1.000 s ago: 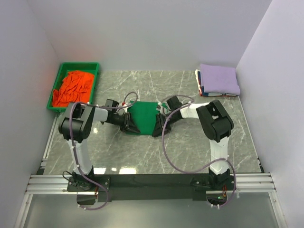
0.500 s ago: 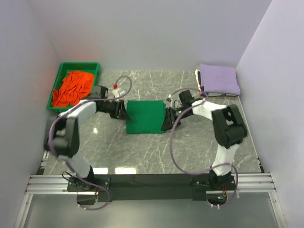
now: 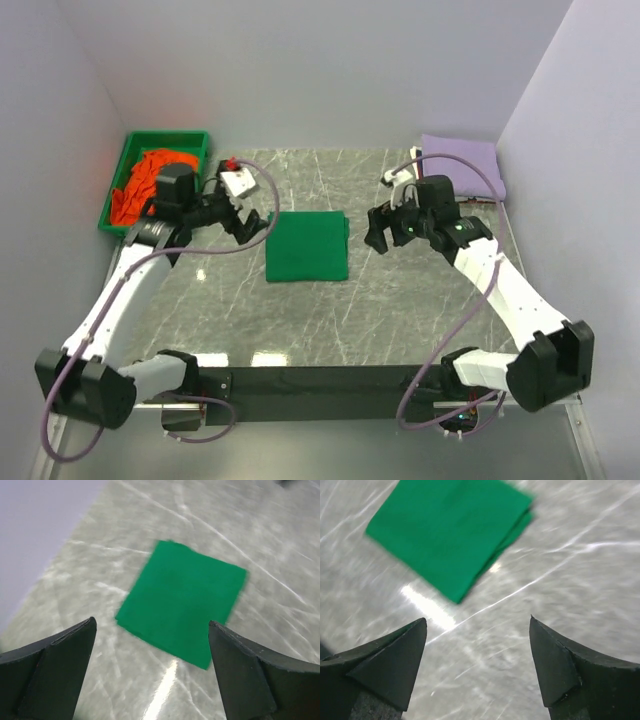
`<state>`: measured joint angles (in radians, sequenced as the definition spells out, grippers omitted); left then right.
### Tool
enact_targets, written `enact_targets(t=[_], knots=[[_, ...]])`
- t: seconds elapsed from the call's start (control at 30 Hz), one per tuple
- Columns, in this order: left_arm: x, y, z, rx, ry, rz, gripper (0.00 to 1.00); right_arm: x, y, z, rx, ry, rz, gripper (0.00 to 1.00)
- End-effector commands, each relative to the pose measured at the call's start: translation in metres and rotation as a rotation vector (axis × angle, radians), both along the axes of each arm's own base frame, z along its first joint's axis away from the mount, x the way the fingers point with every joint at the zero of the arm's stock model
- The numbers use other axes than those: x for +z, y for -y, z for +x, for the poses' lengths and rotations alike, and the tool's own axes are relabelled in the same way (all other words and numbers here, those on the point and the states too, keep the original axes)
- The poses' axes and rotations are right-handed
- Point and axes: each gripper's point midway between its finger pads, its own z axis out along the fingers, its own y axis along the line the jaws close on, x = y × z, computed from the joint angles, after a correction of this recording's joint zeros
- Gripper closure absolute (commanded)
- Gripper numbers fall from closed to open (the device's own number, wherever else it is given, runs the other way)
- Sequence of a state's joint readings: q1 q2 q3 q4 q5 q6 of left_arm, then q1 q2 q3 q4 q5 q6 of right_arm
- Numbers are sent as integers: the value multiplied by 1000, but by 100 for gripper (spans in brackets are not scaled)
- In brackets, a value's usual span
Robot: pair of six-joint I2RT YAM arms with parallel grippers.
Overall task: Fold and stack the t-shirts
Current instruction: Fold the tshirt, then neatly place the folded tshirt to the corner
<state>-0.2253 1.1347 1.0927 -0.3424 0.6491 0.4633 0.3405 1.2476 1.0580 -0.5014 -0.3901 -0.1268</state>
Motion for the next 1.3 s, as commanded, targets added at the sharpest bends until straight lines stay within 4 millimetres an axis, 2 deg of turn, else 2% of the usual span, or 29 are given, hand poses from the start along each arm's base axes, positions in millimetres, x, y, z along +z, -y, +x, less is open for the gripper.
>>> enact_targets(t=[0.0, 0.03, 0.07, 0.1, 0.13, 0.17, 0.2, 0.27, 0.3, 0.37, 0.4, 0.43, 0.47, 0.5, 0.7, 0.87, 1.1, 1.13, 1.27], knots=[[-34, 40, -33, -298, -101, 114, 1, 13, 23, 30, -166, 127, -73, 10], [-43, 48, -37, -328, -117, 158, 1, 9, 27, 35, -236, 100, -64, 10], [-55, 56, -37, -326, -128, 202, 1, 6, 23, 34, -224, 60, -61, 10], [-64, 70, -39, -323, -108, 244, 1, -11, 19, 34, -188, -22, -55, 10], [-86, 71, -43, -294, -125, 264, 1, -12, 4, 26, -120, -88, 5, 12], [-79, 83, -33, -270, -38, 231, 0, -21, 1, 21, -116, -148, 15, 17], [-103, 89, -45, -268, -22, 292, 1, -30, -3, 19, -105, -190, 23, 19], [-120, 103, -48, -274, 45, 337, 1, -47, -8, 11, -167, -282, 82, 20], [-119, 120, -55, -316, 97, 326, 1, -52, -9, 8, -176, -304, 100, 19], [-139, 129, -64, -331, 105, 334, 2, -68, -15, -2, -202, -390, 165, 18], [-142, 138, -71, -352, 125, 322, 7, -70, -19, -6, -193, -421, 206, 16], [-145, 142, -67, -323, 166, 305, 11, -78, -18, -11, -211, -460, 241, 13], [-151, 146, -67, -310, 171, 299, 16, -75, -20, -6, -208, -435, 273, 12], [-156, 150, -69, -311, 182, 295, 26, -76, -20, -4, -215, -438, 288, 12], [-180, 163, -64, -287, 230, 298, 42, -98, -14, 8, -307, -587, 369, 12], [-208, 165, -51, -261, 236, 352, 43, -103, -21, 8, -291, -660, 440, 12], [-229, 167, -44, -267, 261, 397, 44, -115, -23, 4, -322, -714, 484, 11], [-238, 166, -42, -262, 255, 416, 44, -119, -24, 3, -329, -737, 491, 11], [-249, 168, -35, -250, 253, 439, 47, -129, -25, 1, -357, -784, 503, 10]])
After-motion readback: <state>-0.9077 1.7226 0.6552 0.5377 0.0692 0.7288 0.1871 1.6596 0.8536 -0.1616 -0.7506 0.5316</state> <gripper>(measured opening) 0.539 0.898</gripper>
